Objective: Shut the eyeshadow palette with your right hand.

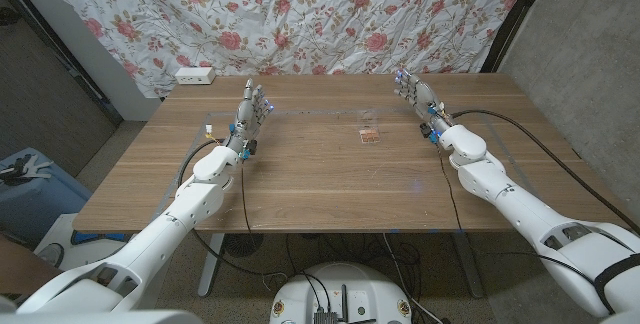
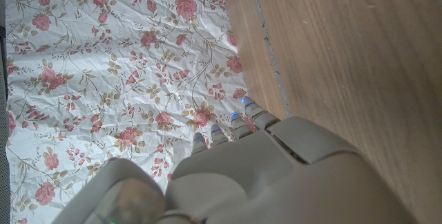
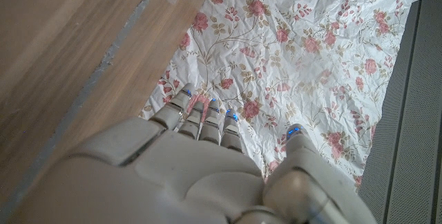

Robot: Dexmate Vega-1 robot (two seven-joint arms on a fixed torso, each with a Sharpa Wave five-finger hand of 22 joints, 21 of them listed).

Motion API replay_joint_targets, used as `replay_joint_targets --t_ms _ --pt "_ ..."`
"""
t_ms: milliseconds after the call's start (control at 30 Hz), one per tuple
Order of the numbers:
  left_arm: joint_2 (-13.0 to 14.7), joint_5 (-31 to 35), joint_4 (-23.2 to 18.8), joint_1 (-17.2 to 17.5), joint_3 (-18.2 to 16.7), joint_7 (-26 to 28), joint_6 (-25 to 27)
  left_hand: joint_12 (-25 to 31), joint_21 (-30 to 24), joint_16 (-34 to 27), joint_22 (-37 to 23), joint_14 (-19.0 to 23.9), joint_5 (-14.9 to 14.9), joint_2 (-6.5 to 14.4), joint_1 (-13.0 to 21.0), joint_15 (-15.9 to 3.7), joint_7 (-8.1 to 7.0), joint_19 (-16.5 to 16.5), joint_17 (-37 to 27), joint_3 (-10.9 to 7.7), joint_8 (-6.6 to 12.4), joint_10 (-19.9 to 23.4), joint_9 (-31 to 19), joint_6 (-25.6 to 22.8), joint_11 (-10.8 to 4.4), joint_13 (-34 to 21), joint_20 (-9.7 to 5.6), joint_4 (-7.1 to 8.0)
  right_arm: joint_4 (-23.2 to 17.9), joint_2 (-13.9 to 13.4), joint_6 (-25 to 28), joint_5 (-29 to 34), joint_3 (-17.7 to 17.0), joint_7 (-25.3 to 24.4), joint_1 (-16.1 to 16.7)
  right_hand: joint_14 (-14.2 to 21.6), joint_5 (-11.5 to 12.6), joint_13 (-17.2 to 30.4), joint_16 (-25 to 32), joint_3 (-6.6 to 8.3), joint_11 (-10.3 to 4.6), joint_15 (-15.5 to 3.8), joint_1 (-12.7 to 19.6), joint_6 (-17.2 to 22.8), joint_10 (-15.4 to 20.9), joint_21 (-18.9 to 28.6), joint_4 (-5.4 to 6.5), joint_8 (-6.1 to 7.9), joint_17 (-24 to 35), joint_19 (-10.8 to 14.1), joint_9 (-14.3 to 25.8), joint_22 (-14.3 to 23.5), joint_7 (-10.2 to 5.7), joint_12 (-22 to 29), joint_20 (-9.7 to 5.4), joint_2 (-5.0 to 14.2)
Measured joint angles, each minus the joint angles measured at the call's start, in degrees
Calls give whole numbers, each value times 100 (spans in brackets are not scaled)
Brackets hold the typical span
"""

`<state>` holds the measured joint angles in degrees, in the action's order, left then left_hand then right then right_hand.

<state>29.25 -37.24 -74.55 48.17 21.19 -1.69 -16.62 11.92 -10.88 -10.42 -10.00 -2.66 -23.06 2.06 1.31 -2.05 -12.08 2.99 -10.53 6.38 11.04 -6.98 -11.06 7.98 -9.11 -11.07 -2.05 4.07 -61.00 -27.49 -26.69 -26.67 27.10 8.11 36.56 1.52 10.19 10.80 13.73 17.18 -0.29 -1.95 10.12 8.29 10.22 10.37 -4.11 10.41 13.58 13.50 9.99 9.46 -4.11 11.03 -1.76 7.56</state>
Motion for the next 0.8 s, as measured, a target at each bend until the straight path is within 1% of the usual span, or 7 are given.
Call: replay_joint_targets --t_ms 200,300,467,633,667,767,800 --pt "-1 0 0 0 0 0 0 0 0 0 0 0 0 0 0 0 0 0 0 0 0 0 0 0 0 0 0 0 32 -87 -123 337 81 -49 -97 -127 0 0 -45 17 19 1 0 16 -104 -44 -17 0 0 -213 0 0 -14 0 10 0" --pt "-1 0 0 0 0 0 0 0 0 0 0 0 0 0 0 0 0 0 0 0 0 0 0 0 0 0 0 0 39 -135 -141 417 126 -66 -147 -187 0 0 -79 24 59 18 0 82 -144 -43 -24 41 1 -275 0 0 0 0 28 0" --pt "0 1 0 0 0 0 0 0 0 0 0 0 0 0 0 0 0 0 0 0 0 0 0 0 0 1 0 0 24 -222 -164 708 201 -143 -221 -246 0 0 -93 24 72 21 0 82 -218 -44 -24 41 1 -363 0 0 0 -23 22 0" --pt "0 1 0 0 0 1 0 0 0 0 0 0 0 0 0 0 0 0 0 0 0 0 0 0 0 1 0 0 -84 -334 -164 708 287 -143 -291 -307 0 0 -133 48 78 21 -2 78 -292 -43 -48 34 1 -446 0 0 0 -42 25 -2" --pt "0 1 0 0 0 0 0 0 0 0 0 0 0 0 0 0 0 0 0 0 0 0 0 0 0 1 0 0 -96 -343 -88 995 293 -222 -295 -320 0 0 -133 48 78 9 -2 45 -331 -43 -48 18 1 -464 0 0 -11 -46 43 -2" --pt "-1 1 0 0 0 0 0 0 0 0 0 0 0 0 0 0 0 0 0 0 0 0 0 0 0 1 0 0 -240 -441 49 1183 352 -288 -330 -360 0 0 -133 48 102 11 -39 16 -393 -43 -48 18 1 -547 0 0 1 -45 44 -39" --pt "-1 1 0 0 1 0 0 0 0 0 0 0 0 0 0 0 0 0 0 0 0 0 0 0 0 1 0 0 -258 -451 63 1199 358 -293 -332 -360 0 0 -133 48 76 11 -39 -7 -423 -43 -48 18 1 -546 -1 0 -22 -50 43 -39"
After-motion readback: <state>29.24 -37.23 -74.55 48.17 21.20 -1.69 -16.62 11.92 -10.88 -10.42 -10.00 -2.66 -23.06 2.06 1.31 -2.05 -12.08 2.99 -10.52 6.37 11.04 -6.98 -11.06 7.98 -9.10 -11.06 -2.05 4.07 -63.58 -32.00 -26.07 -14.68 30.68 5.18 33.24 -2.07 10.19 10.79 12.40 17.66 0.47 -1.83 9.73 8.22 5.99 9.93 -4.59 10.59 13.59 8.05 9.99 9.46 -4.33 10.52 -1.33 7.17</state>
